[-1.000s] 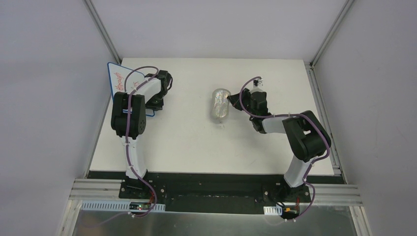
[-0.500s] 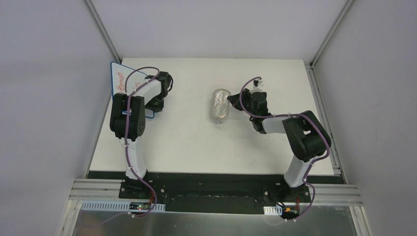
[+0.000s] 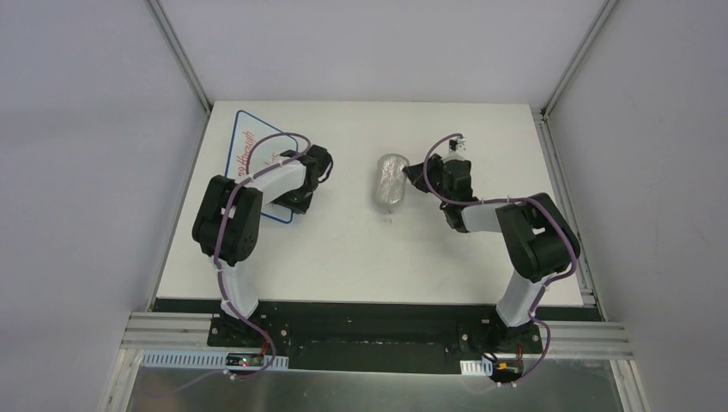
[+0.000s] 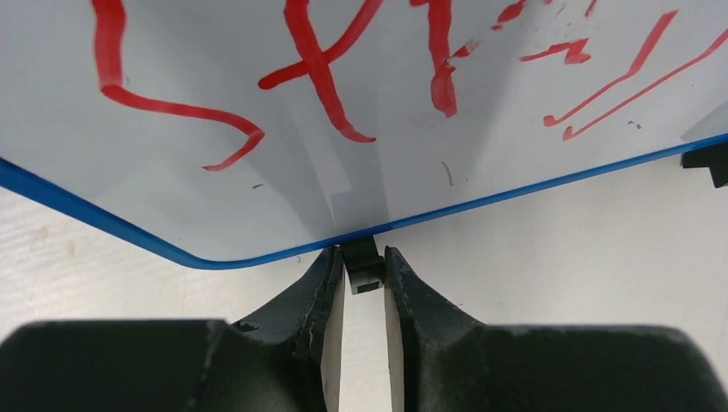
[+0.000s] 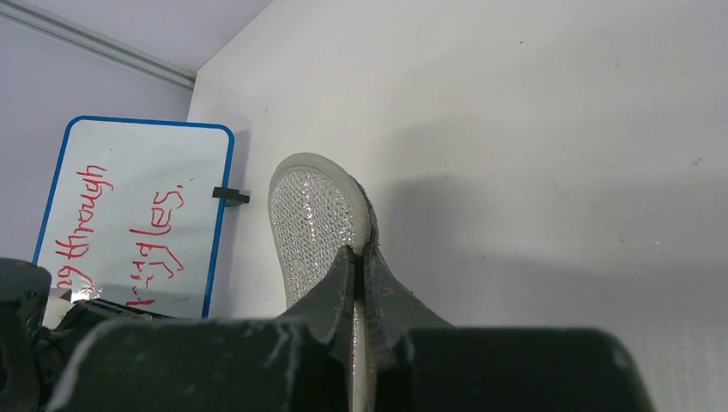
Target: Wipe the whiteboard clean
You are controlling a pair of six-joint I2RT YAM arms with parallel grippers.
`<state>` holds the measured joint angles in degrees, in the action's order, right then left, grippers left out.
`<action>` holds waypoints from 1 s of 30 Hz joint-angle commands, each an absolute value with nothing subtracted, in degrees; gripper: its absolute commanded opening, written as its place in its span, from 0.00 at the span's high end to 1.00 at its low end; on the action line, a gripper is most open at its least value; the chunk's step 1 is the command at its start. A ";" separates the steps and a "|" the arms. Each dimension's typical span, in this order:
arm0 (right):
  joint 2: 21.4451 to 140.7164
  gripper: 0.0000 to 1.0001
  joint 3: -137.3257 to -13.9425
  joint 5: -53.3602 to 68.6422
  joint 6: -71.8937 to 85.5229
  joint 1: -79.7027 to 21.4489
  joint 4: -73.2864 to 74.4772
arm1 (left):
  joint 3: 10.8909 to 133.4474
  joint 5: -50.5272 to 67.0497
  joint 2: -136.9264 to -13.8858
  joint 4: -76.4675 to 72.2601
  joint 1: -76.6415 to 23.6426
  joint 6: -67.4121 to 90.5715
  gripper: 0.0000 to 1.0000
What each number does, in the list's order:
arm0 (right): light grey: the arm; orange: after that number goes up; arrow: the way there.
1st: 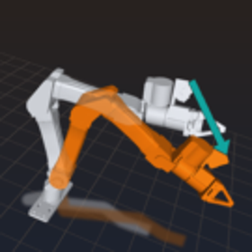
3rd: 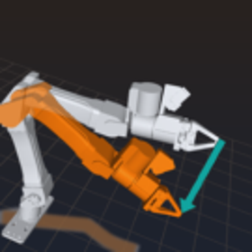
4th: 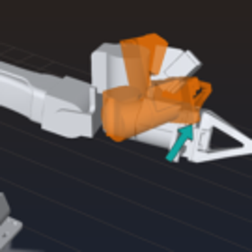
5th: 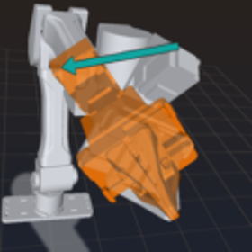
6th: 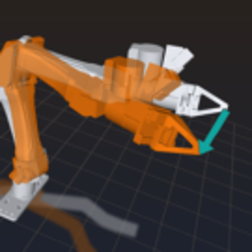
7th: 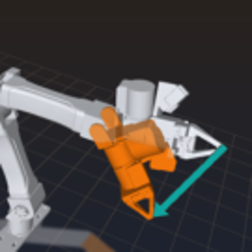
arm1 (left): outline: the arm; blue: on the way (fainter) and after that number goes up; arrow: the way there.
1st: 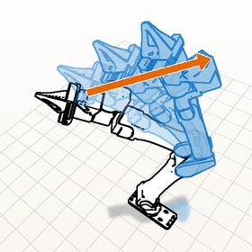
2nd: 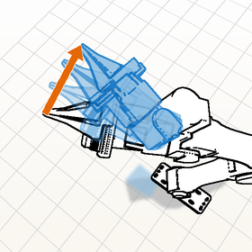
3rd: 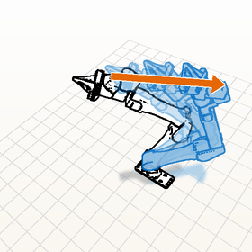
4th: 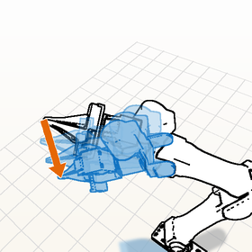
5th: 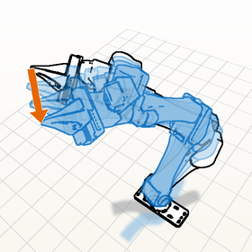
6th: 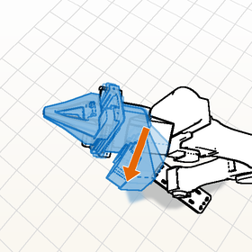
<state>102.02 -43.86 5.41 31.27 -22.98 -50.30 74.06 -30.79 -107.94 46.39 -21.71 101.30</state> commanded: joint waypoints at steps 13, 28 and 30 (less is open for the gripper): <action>98.29 1.00 -41.81 6.16 31.58 -19.44 -51.81 | 77.89 -30.97 -108.39 49.54 -41.34 113.71 1.00; 99.44 1.00 -44.65 9.27 30.10 -16.09 -45.96 | 85.07 -21.97 -101.08 49.69 -45.37 90.30 0.01; 99.85 1.00 -45.42 10.23 29.38 -16.14 -44.91 | 87.85 -19.22 -98.80 51.21 -45.60 81.54 0.01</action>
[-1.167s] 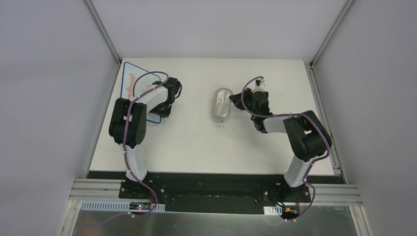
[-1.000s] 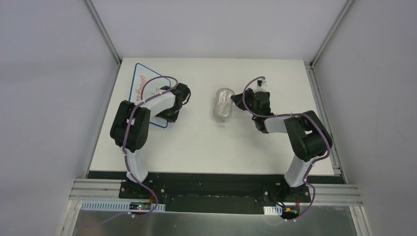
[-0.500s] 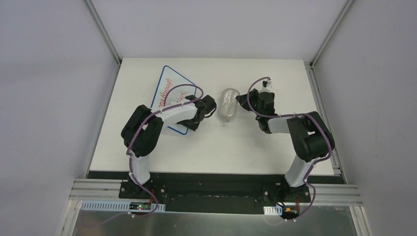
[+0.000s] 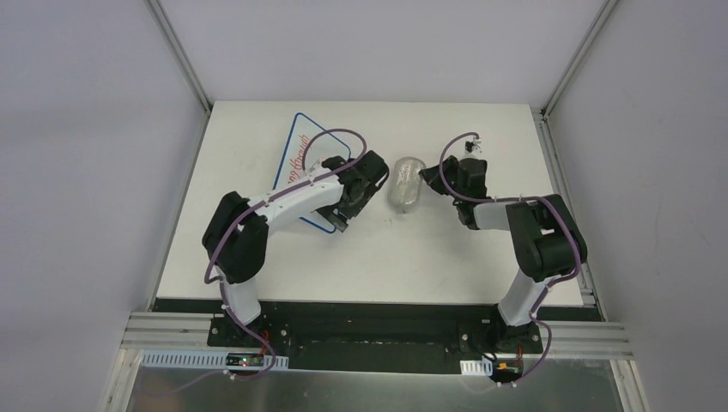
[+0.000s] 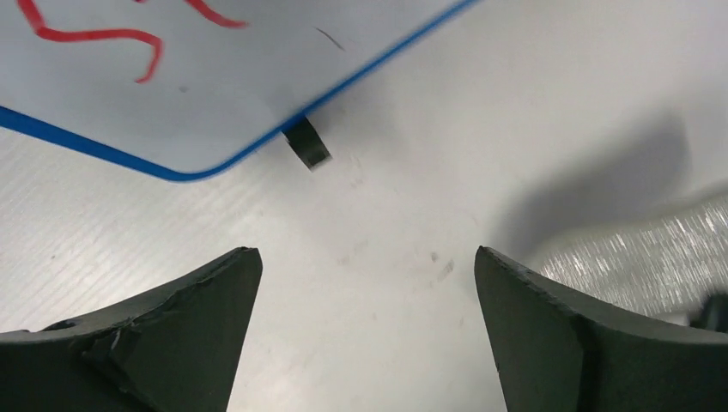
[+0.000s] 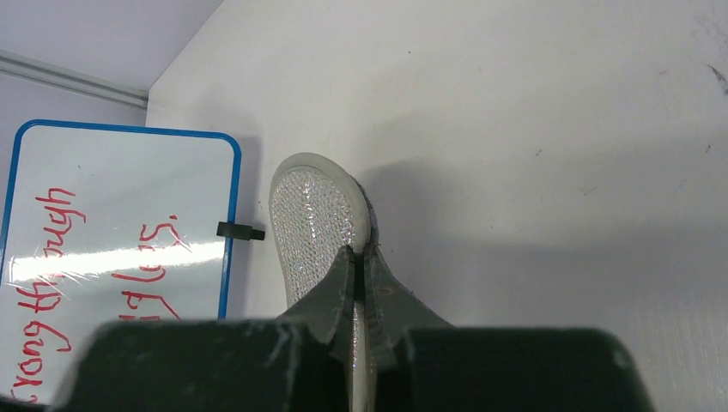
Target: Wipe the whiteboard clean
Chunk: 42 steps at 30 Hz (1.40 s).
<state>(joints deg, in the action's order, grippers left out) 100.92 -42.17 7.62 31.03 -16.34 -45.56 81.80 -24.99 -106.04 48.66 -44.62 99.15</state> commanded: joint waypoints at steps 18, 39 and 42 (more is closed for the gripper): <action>103.53 1.00 -58.73 23.54 10.06 -15.85 -8.69 | 84.76 6.31 -71.64 46.49 -3.97 18.92 0.01; 101.27 0.19 -59.19 4.35 10.11 -22.15 -6.74 | 73.88 28.31 -83.49 29.43 2.47 20.51 0.27; 98.33 0.12 -57.59 1.77 9.06 -25.48 -8.77 | 73.37 26.45 -83.69 30.01 2.49 21.25 0.35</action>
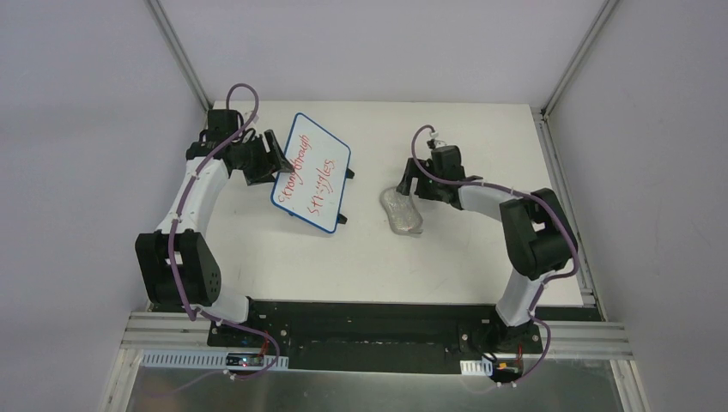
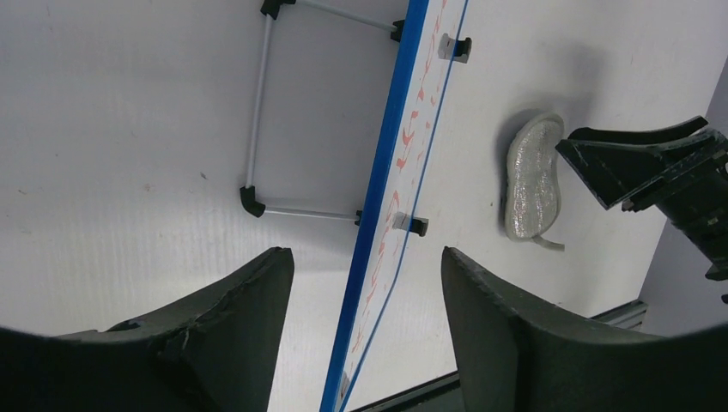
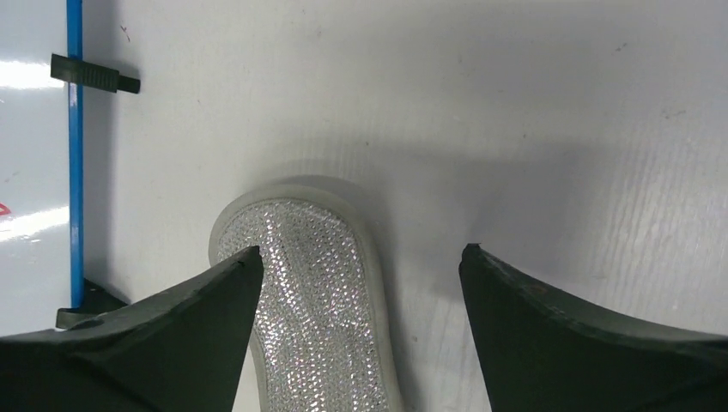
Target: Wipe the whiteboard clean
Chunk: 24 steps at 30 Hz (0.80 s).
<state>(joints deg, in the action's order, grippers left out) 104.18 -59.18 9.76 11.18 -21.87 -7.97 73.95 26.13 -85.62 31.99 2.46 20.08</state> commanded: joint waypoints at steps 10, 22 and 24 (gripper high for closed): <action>102.22 0.20 -63.81 -11.58 7.48 -34.84 -0.92 | 73.34 27.15 -83.22 29.24 2.55 24.34 0.15; 98.94 0.10 -59.87 -19.79 0.91 -43.49 -2.14 | 74.29 25.30 -83.40 31.67 2.55 25.39 0.17; 99.42 0.10 -59.09 -17.90 0.39 -43.73 -3.86 | 74.12 25.40 -83.11 31.48 2.59 25.53 0.17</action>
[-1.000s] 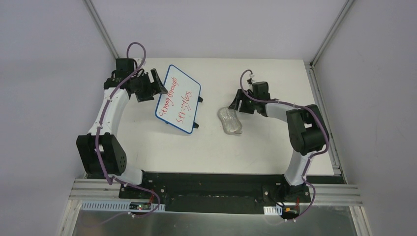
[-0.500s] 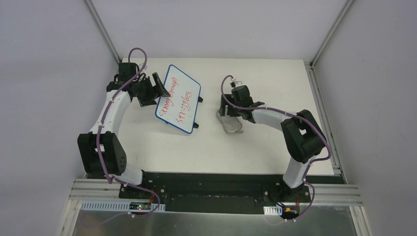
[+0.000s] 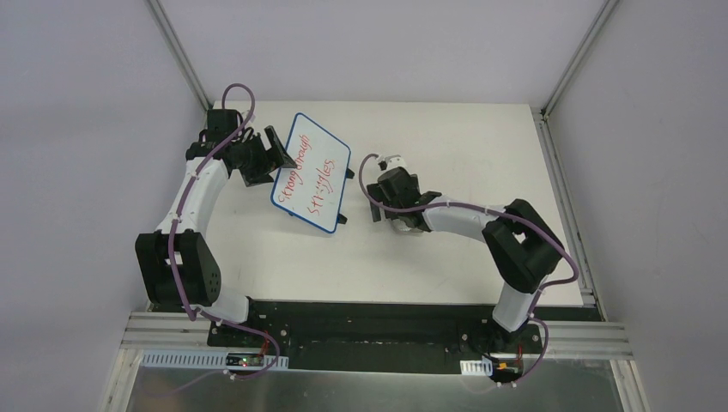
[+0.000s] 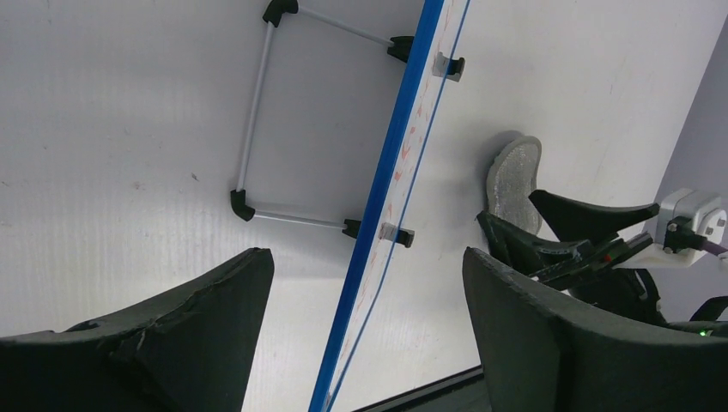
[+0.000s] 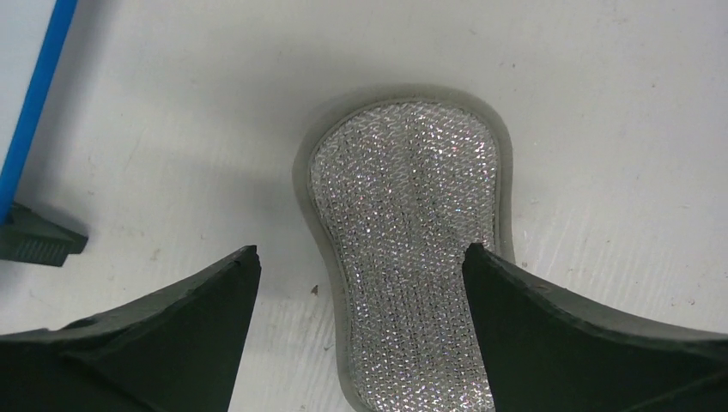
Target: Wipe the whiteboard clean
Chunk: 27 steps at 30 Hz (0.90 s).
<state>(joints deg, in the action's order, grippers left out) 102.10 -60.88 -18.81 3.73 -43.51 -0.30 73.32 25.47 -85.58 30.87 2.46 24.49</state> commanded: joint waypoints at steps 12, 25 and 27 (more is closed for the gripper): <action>110.45 0.46 -63.25 -25.20 0.42 -44.44 -5.41 | 74.12 24.50 -82.91 31.74 2.59 25.49 0.24; 100.88 1.00 -55.32 -16.57 9.45 -40.90 -27.50 | 74.16 24.42 -82.52 31.62 3.14 25.29 0.23; 99.61 1.00 -54.36 -14.01 10.72 -40.57 -33.45 | 74.05 24.30 -82.35 31.53 3.84 25.11 0.26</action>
<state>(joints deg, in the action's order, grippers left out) 104.55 -55.55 -19.77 5.56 -41.85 -19.42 73.34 25.02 -85.01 31.18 2.74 24.97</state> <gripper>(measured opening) 0.023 0.769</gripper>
